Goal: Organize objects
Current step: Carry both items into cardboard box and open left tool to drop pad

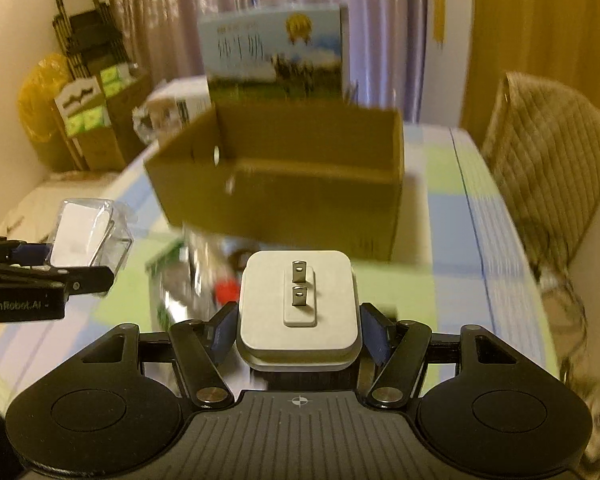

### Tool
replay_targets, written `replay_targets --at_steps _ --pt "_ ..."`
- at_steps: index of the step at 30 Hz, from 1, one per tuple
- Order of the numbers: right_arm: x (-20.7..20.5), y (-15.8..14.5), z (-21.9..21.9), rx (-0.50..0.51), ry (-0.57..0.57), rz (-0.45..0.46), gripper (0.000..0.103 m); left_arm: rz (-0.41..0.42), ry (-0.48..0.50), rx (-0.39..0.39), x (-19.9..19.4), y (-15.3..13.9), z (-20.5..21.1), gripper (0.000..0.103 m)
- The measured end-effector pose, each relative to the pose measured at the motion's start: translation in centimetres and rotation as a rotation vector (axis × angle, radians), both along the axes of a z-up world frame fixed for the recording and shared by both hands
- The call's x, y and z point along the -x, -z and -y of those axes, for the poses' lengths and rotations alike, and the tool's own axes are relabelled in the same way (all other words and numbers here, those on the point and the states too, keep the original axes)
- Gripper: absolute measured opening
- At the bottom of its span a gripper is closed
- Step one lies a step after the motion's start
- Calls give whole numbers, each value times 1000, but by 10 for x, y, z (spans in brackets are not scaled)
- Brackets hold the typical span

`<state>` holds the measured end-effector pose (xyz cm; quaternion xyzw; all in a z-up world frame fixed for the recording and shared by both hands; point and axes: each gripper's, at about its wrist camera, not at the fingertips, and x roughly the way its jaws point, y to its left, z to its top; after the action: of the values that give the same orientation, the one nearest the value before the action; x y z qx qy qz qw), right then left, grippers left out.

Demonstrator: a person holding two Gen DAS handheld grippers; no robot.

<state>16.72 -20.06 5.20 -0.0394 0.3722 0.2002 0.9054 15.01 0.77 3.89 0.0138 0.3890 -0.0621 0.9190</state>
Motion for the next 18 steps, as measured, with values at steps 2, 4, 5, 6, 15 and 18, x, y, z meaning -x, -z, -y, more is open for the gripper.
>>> replay_targets --at_steps 2,4,5,6,15,18 --pt "-23 -15 -5 -14 -9 25 61 30 13 -6 -20 -17 -2 64" --pt "-44 -25 -10 -12 -17 43 61 50 27 -8 -40 -31 -3 64" --pt "-57 -29 -12 -13 -21 48 61 60 33 -15 -50 -36 -2 64" --pt "-70 -32 -15 -17 -22 49 61 69 42 -18 -64 -42 -2 64" --pt "-165 -33 -30 -69 1 4 61 85 76 -61 -163 -55 7 64" --pt "-188 -21 -35 -60 13 -27 61 65 85 -53 -190 -46 7 64"
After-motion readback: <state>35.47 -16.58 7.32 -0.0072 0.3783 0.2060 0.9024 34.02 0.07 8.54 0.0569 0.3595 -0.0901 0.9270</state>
